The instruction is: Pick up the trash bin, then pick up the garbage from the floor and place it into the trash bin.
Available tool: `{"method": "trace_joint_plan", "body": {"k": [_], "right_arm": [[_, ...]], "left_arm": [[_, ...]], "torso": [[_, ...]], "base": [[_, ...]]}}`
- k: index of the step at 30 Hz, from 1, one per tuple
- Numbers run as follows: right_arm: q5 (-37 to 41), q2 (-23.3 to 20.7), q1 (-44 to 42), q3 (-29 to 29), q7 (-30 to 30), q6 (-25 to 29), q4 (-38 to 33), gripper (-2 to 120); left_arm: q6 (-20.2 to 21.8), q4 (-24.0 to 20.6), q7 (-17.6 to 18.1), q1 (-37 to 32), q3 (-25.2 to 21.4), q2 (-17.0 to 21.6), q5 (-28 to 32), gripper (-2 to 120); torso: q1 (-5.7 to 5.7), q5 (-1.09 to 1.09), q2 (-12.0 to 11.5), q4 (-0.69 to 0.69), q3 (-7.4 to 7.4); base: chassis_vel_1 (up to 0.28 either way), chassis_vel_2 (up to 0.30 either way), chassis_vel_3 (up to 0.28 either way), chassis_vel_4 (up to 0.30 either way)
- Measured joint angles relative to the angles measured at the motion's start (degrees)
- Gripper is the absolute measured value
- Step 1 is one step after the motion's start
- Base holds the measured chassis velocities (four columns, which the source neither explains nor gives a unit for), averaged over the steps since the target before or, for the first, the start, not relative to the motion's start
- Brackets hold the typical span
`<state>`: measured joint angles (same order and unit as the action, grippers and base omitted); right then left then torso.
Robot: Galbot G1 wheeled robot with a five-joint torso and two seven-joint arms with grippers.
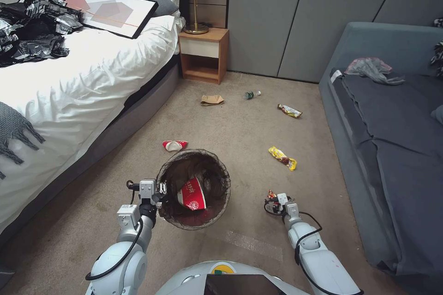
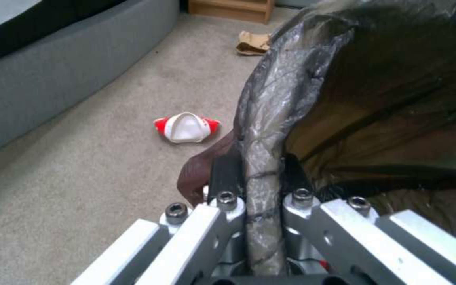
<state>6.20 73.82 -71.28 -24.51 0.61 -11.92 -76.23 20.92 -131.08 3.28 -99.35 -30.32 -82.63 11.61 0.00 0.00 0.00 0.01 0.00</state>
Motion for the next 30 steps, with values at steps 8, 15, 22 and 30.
{"method": "trace_joint_plan", "body": {"k": [8,15,22,30], "right_arm": [[-0.9,0.3,0.6,0.0,0.2,1.0,3.2,92],[-1.2,0.4,1.8,-0.3,0.4,2.0,6.2,73],[-2.2,0.5,3.5,-0.2,1.9,3.3,8.7,51],[-2.7,1.0,4.4,0.0,2.2,4.3,11.2,20]], "left_arm": [[-0.1,0.2,0.0,0.2,0.1,-0.1,0.0,2],[0.0,0.3,0.1,0.5,0.3,0.0,0.0,2],[0.0,0.0,0.2,0.0,0.3,-0.2,-0.5,2],[0.0,-0.1,0.3,-0.1,0.4,-0.4,-0.8,2]], "torso": [[0.00,0.00,0.0,0.00,0.00],[0.00,0.00,0.0,-0.01,0.00],[0.00,0.00,0.0,0.00,0.00],[0.00,-0.01,0.0,0.00,-0.01]], "base": [[0.000,0.000,0.000,0.000],[0.000,0.000,0.000,0.000],[0.000,0.000,0.000,0.000],[0.000,0.000,0.000,0.000]]}}
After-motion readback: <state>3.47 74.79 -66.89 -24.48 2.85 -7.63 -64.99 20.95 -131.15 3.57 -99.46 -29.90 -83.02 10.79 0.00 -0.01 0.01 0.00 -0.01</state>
